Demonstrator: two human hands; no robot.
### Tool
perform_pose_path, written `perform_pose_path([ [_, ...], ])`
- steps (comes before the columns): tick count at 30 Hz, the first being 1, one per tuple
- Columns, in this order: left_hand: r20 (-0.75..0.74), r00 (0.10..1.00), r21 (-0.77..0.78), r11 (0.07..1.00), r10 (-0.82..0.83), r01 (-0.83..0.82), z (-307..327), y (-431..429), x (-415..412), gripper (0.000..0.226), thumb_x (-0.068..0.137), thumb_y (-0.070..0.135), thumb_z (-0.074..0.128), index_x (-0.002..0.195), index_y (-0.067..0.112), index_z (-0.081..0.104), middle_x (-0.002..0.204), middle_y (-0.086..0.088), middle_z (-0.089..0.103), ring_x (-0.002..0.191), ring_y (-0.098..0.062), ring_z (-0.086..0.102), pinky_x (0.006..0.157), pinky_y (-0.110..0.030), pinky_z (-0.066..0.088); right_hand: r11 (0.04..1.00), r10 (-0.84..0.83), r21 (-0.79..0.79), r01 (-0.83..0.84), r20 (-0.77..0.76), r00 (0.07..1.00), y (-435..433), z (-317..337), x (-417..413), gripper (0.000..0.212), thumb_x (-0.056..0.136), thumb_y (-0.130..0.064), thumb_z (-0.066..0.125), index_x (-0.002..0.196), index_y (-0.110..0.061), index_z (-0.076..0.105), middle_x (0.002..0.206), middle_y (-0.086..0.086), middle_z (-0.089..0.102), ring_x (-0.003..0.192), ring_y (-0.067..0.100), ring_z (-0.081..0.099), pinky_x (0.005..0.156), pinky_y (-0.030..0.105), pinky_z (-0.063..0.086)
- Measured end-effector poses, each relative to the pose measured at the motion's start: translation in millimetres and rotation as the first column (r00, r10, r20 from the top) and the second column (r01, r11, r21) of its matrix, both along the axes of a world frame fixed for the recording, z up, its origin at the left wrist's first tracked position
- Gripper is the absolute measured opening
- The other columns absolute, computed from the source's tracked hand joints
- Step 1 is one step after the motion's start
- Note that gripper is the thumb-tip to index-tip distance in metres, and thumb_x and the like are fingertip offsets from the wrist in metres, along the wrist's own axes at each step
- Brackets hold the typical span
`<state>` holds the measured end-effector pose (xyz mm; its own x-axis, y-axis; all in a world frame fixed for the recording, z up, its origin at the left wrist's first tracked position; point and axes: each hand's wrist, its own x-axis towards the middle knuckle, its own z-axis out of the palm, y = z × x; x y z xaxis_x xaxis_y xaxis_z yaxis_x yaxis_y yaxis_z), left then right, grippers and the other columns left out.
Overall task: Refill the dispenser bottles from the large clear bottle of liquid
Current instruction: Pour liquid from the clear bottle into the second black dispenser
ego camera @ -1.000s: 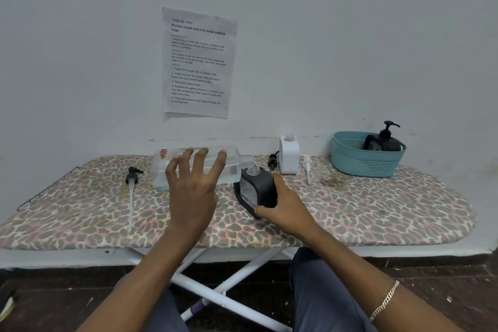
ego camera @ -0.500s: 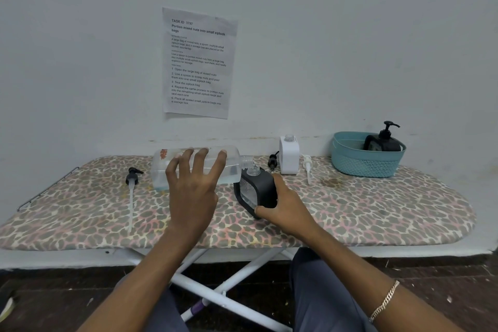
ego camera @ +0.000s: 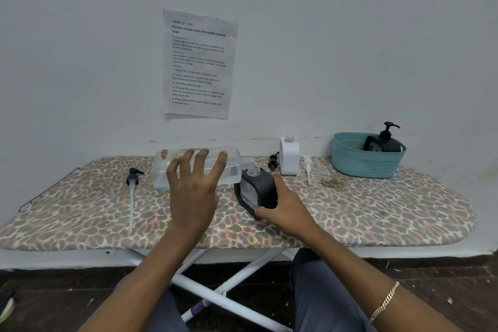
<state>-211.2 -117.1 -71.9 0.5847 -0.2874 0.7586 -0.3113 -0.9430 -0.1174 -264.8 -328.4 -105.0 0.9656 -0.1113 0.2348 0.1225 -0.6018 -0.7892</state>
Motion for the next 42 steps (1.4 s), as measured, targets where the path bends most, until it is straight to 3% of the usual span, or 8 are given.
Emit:
perform_pose_path([
  [6,-0.002,1.0,0.004,1.0,0.0,0.0,0.7,0.1,0.0,0.083,0.064,-0.014,0.06,0.14,0.022,0.063,0.136,-0.015,0.062,0.131,-0.042,0.053,0.107,-0.056,0.031,1.0,0.005,-0.006,-0.005,0.004,1.0,-0.1,0.2,-0.4,0.068,0.085,-0.026,0.079,0.141,-0.034,0.041,0.115,-0.015,0.065,0.096,-0.001,0.063,0.074,0.018,0.054],
  [11,-0.012,1.0,0.006,1.0,-0.001,0.001,0.7,0.2,-0.3,0.084,0.064,-0.013,0.06,0.14,0.021,0.063,0.136,-0.016,0.062,0.131,-0.043,0.053,0.107,-0.056,0.031,1.0,0.006,0.0,-0.006,0.002,1.0,-0.5,-0.6,0.3,0.068,0.084,-0.027,0.079,0.14,-0.036,0.041,0.116,-0.013,0.065,0.098,0.001,0.063,0.08,0.027,0.056],
  [16,-0.012,1.0,0.003,1.0,-0.003,0.003,1.1,0.0,-0.5,0.083,0.064,-0.014,0.06,0.14,0.021,0.064,0.136,-0.016,0.062,0.131,-0.043,0.053,0.107,-0.056,0.031,1.0,0.009,-0.002,-0.009,0.005,1.0,-0.2,-0.3,0.6,0.068,0.084,-0.027,0.079,0.141,-0.035,0.041,0.117,-0.013,0.065,0.098,0.0,0.062,0.079,0.024,0.055],
  [29,-0.005,1.0,0.002,1.0,-0.002,0.002,1.0,0.3,-0.6,0.084,0.063,-0.014,0.059,0.139,0.021,0.063,0.135,-0.016,0.062,0.13,-0.042,0.053,0.107,-0.056,0.031,1.0,0.009,0.007,-0.009,0.008,1.0,0.1,-0.1,-0.6,0.068,0.084,-0.027,0.079,0.141,-0.036,0.042,0.117,-0.013,0.066,0.098,0.0,0.064,0.083,0.03,0.058],
  [42,0.0,1.0,0.009,1.0,-0.005,0.005,0.9,-0.1,0.1,0.084,0.063,-0.015,0.062,0.139,0.021,0.064,0.135,-0.015,0.062,0.13,-0.042,0.053,0.106,-0.056,0.031,1.0,0.009,0.015,-0.009,0.009,1.0,0.0,-1.5,-0.6,0.068,0.084,-0.028,0.079,0.141,-0.035,0.041,0.118,-0.013,0.066,0.099,-0.001,0.064,0.079,0.022,0.055],
])
